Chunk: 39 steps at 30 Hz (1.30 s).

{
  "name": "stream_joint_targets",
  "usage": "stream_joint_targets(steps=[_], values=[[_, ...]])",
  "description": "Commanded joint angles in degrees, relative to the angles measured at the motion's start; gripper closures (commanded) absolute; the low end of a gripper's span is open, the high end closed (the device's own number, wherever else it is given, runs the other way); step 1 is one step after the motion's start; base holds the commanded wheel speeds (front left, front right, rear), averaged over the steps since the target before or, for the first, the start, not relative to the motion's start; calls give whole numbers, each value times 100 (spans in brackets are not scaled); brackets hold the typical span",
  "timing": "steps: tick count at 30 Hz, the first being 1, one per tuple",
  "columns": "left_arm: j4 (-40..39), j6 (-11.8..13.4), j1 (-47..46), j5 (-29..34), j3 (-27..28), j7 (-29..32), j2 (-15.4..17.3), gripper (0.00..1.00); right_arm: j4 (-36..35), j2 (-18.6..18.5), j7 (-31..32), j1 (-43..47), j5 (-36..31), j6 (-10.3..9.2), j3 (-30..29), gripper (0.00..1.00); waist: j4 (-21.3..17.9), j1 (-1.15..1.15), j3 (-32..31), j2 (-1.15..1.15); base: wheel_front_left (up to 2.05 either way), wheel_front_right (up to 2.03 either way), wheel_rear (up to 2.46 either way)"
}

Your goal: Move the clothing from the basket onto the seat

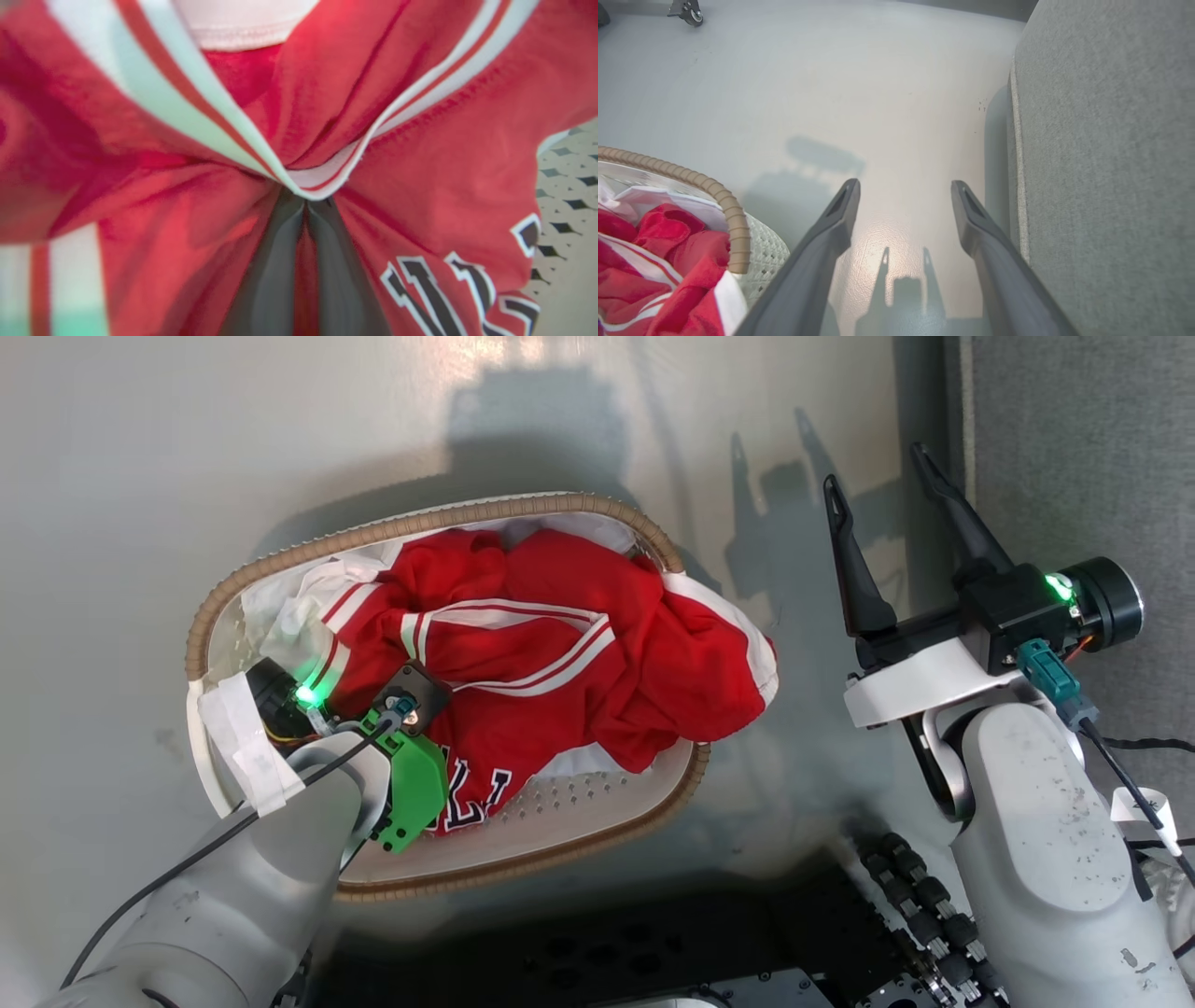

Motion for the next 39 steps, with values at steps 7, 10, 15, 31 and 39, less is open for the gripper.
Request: stream_joint_targets(steps=[7,10,15,31,39], values=[[-283,4,362,-235,169,4,220,100,182,-20,-27,-64,272,-6,209,0,-150,0,-667,0,0,0,0],[-406,4,553,-343,257,3,288,100,281,-19,-27,-30,370,-5,311,0,-191,0,-979,0,0,0,0],[-664,4,921,-502,424,4,339,100,494,-20,-27,87,534,-5,419,0,-223,0,-1573,0,0,0,0],[-1725,4,2191,-387,1347,1,188,100,1118,-23,-27,812,683,-6,477,0,141,0,-3742,0,0,0,0],[-2539,3,2716,4,2261,1,157,100,1277,-22,-27,1206,737,-6,400,0,355,0,-4549,0,0,0,0]])
